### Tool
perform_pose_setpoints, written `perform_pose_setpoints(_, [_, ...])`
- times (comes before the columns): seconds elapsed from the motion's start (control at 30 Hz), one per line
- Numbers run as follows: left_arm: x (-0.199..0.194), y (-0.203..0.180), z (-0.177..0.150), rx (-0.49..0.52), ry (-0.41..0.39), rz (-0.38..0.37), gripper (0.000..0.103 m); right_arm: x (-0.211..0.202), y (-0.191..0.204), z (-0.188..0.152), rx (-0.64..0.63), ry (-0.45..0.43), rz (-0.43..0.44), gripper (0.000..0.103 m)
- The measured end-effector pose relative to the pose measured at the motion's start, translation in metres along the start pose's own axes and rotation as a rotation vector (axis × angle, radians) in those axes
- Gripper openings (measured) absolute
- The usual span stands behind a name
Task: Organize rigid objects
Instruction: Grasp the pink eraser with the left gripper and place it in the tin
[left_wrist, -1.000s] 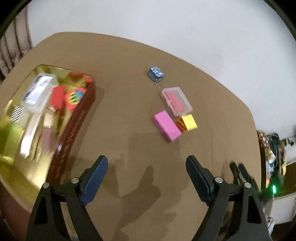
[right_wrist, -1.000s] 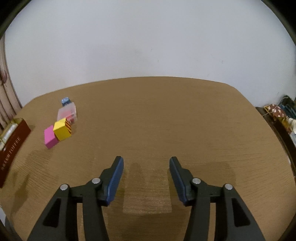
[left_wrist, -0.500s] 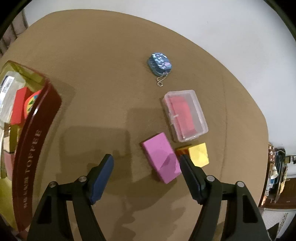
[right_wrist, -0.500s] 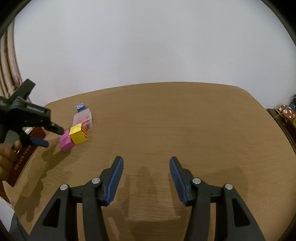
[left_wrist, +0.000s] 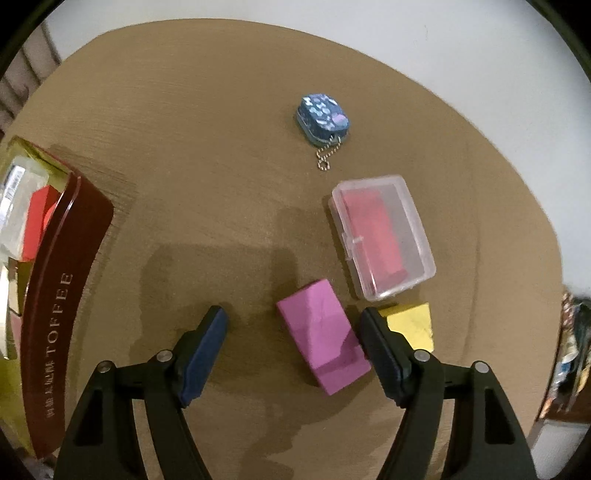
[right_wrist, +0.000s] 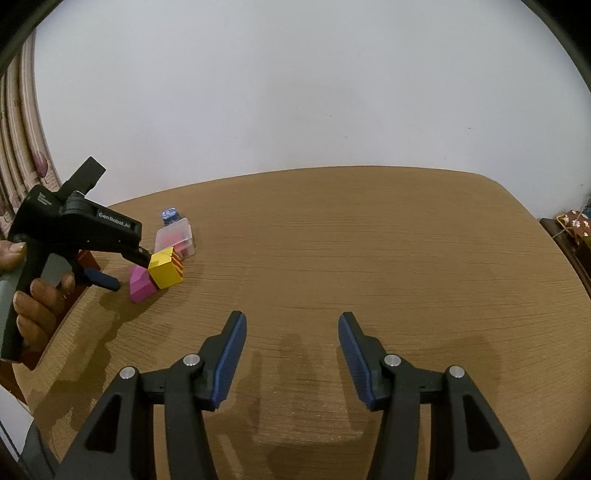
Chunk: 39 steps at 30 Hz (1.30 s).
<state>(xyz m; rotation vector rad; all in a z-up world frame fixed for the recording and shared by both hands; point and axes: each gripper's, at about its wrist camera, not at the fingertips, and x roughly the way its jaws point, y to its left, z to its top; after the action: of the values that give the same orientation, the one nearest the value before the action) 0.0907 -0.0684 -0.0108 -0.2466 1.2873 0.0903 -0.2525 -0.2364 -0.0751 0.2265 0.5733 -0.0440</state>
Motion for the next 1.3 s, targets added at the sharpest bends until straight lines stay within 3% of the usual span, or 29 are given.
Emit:
perform_pose_setpoints(0.13, [0.004,-0.013,-0.007,0.053,-0.009,0.060,0.065,-0.002,0.000,0.001,0.002,-0.003,0.003,0.053])
perform_pose_setpoints(0.23, [0.004,-0.017,-0.011,0.075,-0.022,0.101,0.048,-0.002,0.000,0.002,0.002,-0.003,0.004,0.053])
perform_pose_setpoints(0.3, [-0.001,-0.011,-0.012,0.082,-0.038,0.081,0.026,-0.002,0.000,0.002,0.003,-0.004,0.006,0.053])
perform_pose_setpoints(0.4, [-0.005,0.000,-0.015,0.075,-0.034,0.015,0.026,-0.003,-0.001,0.002,0.006,-0.007,0.012,0.053])
perform_pose_setpoints(0.63, [-0.025,0.004,-0.047,0.157,-0.083,0.012,0.026,-0.003,-0.005,0.004,0.010,-0.009,0.015,0.053])
perform_pose_setpoints(0.83, [-0.081,0.036,-0.089,0.189,-0.156,-0.012,0.026,-0.001,-0.005,0.005,0.009,0.000,0.012,0.053])
perform_pose_setpoints(0.93, [-0.107,0.072,-0.099,0.191,-0.165,0.023,0.026,0.002,-0.003,0.006,0.001,0.014,0.007,0.053])
perform_pose_setpoints(1.03, [-0.122,0.111,-0.097,0.182,-0.176,0.119,0.026,0.006,0.000,0.006,-0.012,0.029,0.002,0.053])
perform_pose_setpoints(1.17, [-0.114,0.183,-0.074,0.195,-0.154,0.237,0.026,0.010,0.001,0.007,-0.017,0.043,-0.008,0.053])
perform_pose_setpoints(1.3, [-0.097,0.223,-0.061,0.215,-0.130,0.301,0.026,0.018,0.004,0.007,-0.024,0.058,-0.019,0.053])
